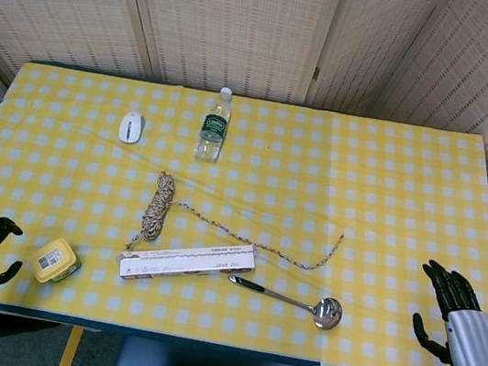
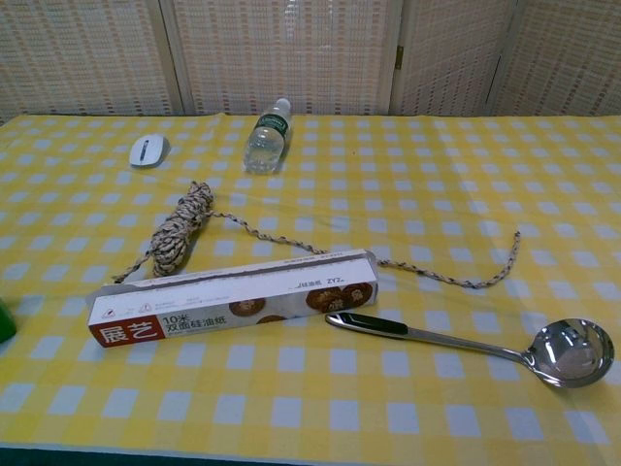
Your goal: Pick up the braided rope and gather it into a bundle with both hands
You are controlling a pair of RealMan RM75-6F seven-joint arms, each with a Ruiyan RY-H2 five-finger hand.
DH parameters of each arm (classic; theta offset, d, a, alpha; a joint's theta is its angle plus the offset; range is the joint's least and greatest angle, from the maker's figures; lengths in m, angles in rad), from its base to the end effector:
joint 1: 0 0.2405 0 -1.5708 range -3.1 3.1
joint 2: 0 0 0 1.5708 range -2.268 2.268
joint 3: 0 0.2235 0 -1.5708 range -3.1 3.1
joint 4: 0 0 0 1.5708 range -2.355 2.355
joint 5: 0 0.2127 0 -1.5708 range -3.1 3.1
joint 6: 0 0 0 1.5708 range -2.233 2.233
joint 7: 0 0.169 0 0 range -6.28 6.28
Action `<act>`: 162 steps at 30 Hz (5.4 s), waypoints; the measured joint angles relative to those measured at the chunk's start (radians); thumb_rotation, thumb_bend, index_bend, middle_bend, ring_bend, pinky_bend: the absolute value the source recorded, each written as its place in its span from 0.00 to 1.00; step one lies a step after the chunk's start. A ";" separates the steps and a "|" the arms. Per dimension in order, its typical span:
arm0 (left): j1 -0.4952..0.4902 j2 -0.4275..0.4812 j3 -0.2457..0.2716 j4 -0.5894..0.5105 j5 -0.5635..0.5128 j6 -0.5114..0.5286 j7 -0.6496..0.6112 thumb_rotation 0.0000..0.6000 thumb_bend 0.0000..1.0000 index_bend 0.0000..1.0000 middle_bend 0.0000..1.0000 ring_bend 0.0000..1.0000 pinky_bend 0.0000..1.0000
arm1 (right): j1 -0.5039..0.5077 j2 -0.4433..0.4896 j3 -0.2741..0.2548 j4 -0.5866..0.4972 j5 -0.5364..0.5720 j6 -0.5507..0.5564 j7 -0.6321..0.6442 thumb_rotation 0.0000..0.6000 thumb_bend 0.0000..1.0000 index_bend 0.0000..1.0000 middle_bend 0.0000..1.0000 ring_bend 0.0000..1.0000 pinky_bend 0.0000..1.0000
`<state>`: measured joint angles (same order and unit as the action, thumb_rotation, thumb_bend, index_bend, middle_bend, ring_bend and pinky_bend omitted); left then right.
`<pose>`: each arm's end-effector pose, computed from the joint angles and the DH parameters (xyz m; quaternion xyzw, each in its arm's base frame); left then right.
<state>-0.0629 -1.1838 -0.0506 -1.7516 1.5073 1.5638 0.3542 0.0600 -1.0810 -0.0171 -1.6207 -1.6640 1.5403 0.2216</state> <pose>-0.2462 0.1950 0.1258 -0.6047 -0.3284 -0.3579 0.6312 -0.2667 -0.1808 0.1393 0.6006 -0.4247 0.4563 0.5007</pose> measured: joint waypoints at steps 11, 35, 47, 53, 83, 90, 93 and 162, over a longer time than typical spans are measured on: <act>-0.017 0.011 -0.008 -0.021 -0.004 -0.023 0.025 1.00 0.25 0.41 0.37 0.32 0.35 | -0.002 -0.003 0.001 0.008 0.002 0.008 0.017 1.00 0.51 0.00 0.05 0.10 0.07; -0.457 -0.065 -0.197 -0.059 -0.214 -0.515 0.012 1.00 0.25 0.13 0.21 0.17 0.22 | -0.022 0.000 -0.006 0.011 -0.021 0.048 0.033 1.00 0.51 0.00 0.04 0.10 0.07; -0.699 -0.324 -0.242 0.197 -0.599 -0.654 0.205 1.00 0.25 0.09 0.11 0.08 0.16 | -0.026 0.006 -0.003 0.013 -0.001 0.039 0.041 1.00 0.51 0.00 0.03 0.09 0.07; -0.773 -0.438 -0.223 0.321 -0.709 -0.647 0.296 1.00 0.25 0.07 0.09 0.06 0.16 | -0.030 0.005 -0.004 0.017 0.009 0.036 0.048 1.00 0.51 0.00 0.03 0.09 0.07; -0.732 -0.545 -0.190 0.591 -0.772 -0.617 0.162 1.00 0.34 0.44 0.38 0.37 0.49 | -0.021 0.000 -0.004 0.020 0.017 0.008 0.048 1.00 0.51 0.00 0.03 0.09 0.07; -0.721 -0.577 -0.192 0.649 -0.707 -0.619 0.092 1.00 0.40 0.54 0.50 0.48 0.57 | -0.020 0.002 -0.004 0.012 0.020 -0.001 0.039 1.00 0.51 0.00 0.03 0.09 0.07; -0.715 -0.585 -0.192 0.667 -0.676 -0.619 0.054 1.00 0.45 0.59 0.56 0.53 0.63 | -0.019 0.004 -0.004 0.007 0.019 -0.002 0.035 1.00 0.51 0.00 0.03 0.09 0.07; -0.634 -0.436 -0.171 0.387 -0.380 -0.549 -0.197 1.00 0.59 0.74 0.74 0.68 0.81 | 0.475 -0.435 0.093 0.384 0.308 -0.605 -0.426 1.00 0.30 0.45 0.20 0.16 0.10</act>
<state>-0.6968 -1.6203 -0.2214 -1.3643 1.1270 1.0146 0.1573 0.5348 -1.5157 0.0755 -1.2364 -1.3563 0.9357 -0.2048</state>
